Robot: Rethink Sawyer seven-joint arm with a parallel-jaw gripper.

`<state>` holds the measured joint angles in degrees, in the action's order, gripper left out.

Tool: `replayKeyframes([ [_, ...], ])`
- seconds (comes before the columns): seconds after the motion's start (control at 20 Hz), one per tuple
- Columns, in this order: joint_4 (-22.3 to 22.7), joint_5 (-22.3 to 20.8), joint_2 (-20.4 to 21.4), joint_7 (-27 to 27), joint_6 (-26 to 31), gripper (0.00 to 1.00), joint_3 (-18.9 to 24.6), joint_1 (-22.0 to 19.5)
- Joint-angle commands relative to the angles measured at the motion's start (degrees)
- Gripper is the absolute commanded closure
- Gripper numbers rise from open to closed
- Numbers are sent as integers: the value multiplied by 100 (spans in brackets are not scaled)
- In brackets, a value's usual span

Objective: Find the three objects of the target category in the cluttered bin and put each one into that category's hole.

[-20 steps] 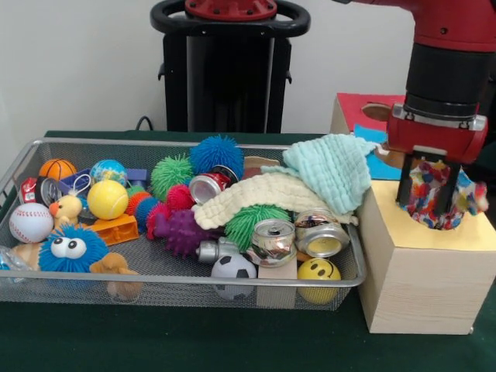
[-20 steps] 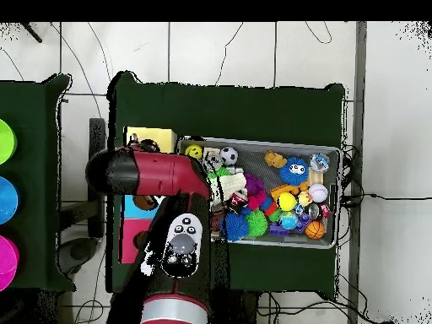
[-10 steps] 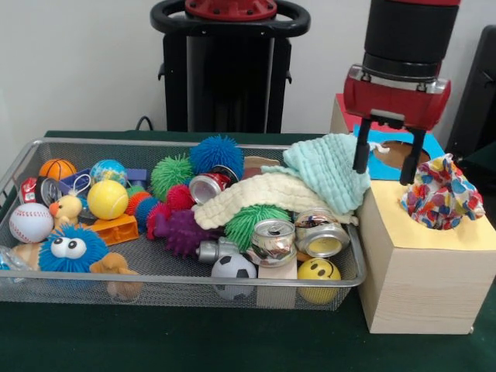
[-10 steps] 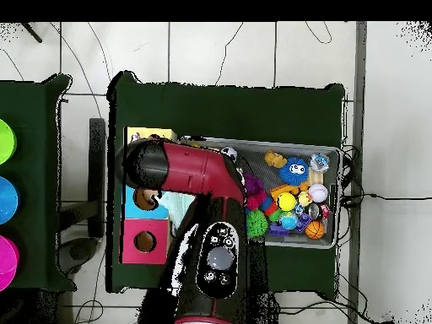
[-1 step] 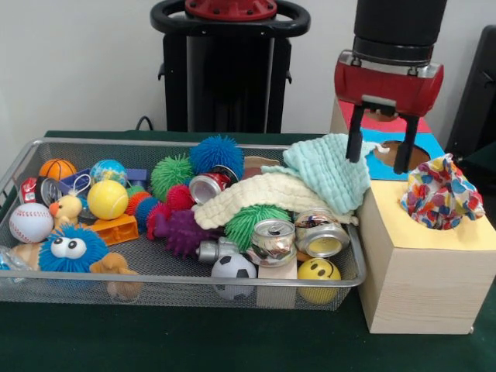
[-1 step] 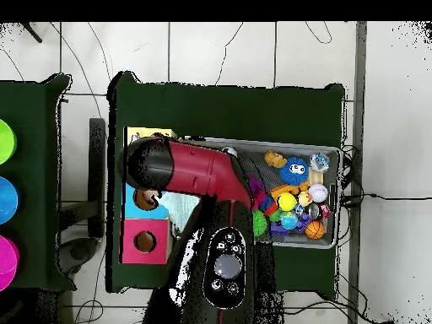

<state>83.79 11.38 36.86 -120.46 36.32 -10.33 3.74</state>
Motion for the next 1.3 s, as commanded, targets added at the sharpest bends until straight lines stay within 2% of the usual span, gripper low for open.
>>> replayKeyframes([
  [0.05,623,317,557,-1010,1681,0,402,254],
  [0.2,694,583,742,-1143,1923,0,515,283],
  [0.4,536,693,635,-1190,1929,0,456,342],
  [0.55,486,662,480,-1082,1682,0,373,331],
  [0.8,324,242,364,-1006,1298,0,22,430],
  [0.85,337,208,368,-989,1254,100,-32,456],
  [1.0,325,100,349,-1029,1113,100,-137,538],
  [1.3,593,262,398,-1027,747,100,-49,573],
])
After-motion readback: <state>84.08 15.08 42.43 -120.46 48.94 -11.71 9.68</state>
